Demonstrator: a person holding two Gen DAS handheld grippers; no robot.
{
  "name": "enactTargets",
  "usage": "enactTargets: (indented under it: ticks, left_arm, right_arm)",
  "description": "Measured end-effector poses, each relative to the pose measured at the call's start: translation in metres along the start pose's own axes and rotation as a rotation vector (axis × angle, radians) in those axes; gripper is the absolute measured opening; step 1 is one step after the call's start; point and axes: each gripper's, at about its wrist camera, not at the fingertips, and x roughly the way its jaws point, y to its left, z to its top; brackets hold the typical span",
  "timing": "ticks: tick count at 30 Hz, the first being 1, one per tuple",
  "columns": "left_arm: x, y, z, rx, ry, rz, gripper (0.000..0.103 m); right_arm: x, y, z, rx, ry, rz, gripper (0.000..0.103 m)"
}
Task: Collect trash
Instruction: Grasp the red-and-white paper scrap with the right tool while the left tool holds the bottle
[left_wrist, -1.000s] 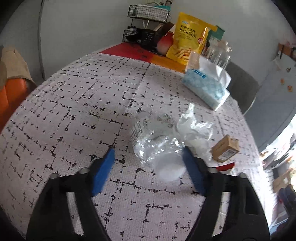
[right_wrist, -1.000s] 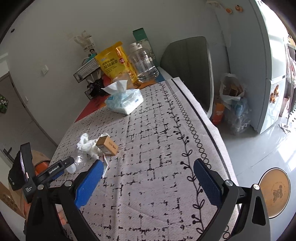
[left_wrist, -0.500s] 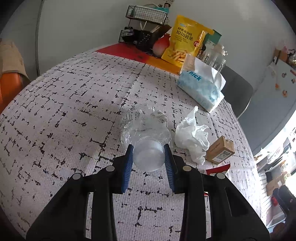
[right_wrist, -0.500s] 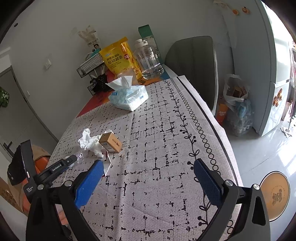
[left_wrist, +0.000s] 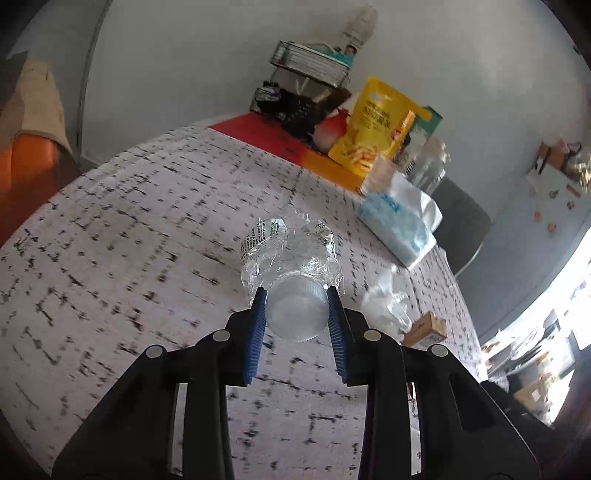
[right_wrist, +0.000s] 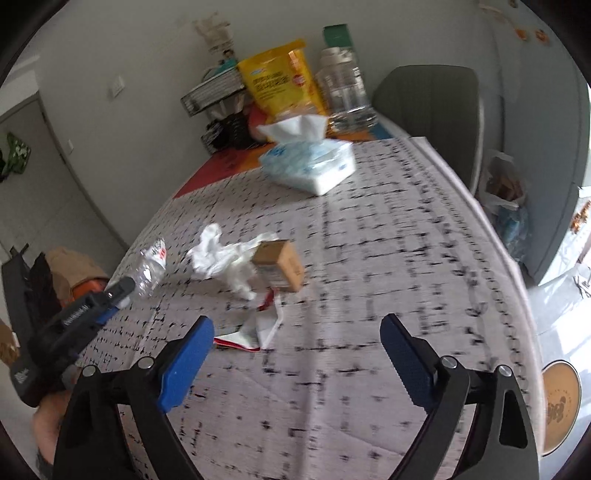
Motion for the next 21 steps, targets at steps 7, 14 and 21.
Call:
enactTargets:
  ticks: [7, 14, 21]
  left_arm:
    - [-0.008, 0.029, 0.008, -0.054, -0.025, 0.006, 0.032]
    - [-0.012, 0.049, 0.013, -0.099, -0.041, 0.001, 0.032]
    - [-0.015, 0.055, 0.013, -0.112, -0.042, 0.002, 0.032]
  right_arm:
    - [0.035, 0.032, 0.001, -0.045, 0.054, 0.011, 0.09]
    - [0.063, 0.069, -0.004, -0.191, 0.111, 0.005, 0.095]
    - [0.091, 0.084, -0.006, -0.263, 0.152, -0.066, 0.096]
